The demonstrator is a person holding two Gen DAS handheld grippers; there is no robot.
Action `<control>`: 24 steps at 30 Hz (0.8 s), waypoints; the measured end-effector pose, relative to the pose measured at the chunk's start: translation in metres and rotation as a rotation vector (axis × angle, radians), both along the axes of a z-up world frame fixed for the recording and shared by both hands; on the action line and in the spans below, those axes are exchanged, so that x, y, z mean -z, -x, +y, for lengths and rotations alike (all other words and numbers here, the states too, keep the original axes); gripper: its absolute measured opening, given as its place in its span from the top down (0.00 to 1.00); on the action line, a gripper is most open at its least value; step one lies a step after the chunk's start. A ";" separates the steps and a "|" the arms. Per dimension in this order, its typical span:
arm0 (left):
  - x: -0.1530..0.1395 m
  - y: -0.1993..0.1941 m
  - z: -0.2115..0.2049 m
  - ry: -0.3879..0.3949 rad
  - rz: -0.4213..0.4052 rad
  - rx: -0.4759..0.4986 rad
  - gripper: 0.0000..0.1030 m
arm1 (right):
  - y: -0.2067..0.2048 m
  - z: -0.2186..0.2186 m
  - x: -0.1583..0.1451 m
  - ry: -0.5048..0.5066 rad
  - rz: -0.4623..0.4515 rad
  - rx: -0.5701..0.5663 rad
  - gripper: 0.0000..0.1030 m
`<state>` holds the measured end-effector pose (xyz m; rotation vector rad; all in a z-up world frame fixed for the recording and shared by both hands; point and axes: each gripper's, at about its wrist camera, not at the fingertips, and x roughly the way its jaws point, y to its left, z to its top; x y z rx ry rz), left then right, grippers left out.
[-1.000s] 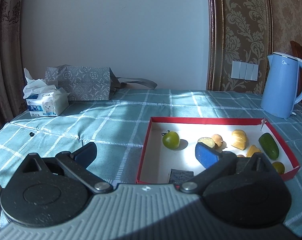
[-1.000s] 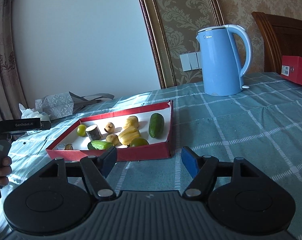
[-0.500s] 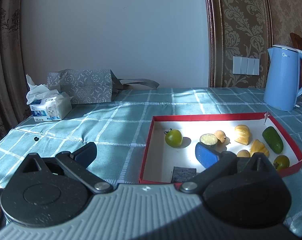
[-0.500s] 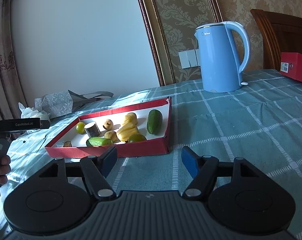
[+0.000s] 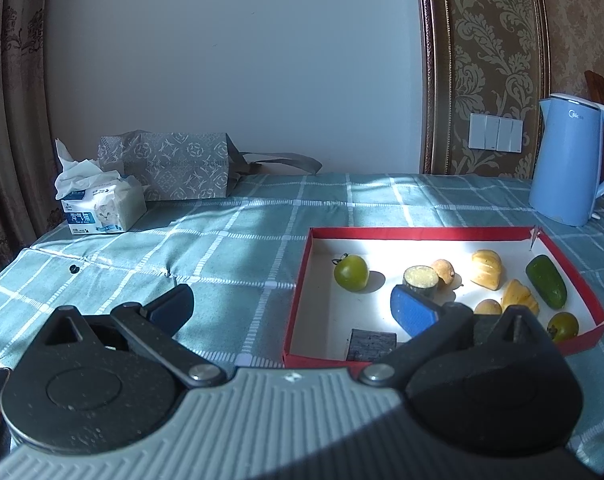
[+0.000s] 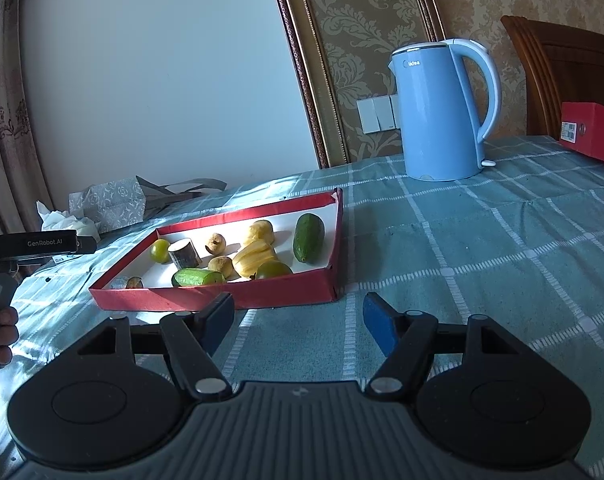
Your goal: Organize fruits
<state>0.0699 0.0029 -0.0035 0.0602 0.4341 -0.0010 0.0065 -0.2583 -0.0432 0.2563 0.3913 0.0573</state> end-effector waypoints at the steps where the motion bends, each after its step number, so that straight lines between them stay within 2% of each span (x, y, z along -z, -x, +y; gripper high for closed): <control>1: 0.000 0.000 0.000 -0.002 0.000 -0.001 0.00 | 0.000 0.000 0.000 -0.001 0.000 -0.001 0.31; 24: 0.000 0.001 0.000 -0.008 -0.001 -0.007 0.00 | 0.000 -0.002 0.001 0.003 0.007 0.000 0.31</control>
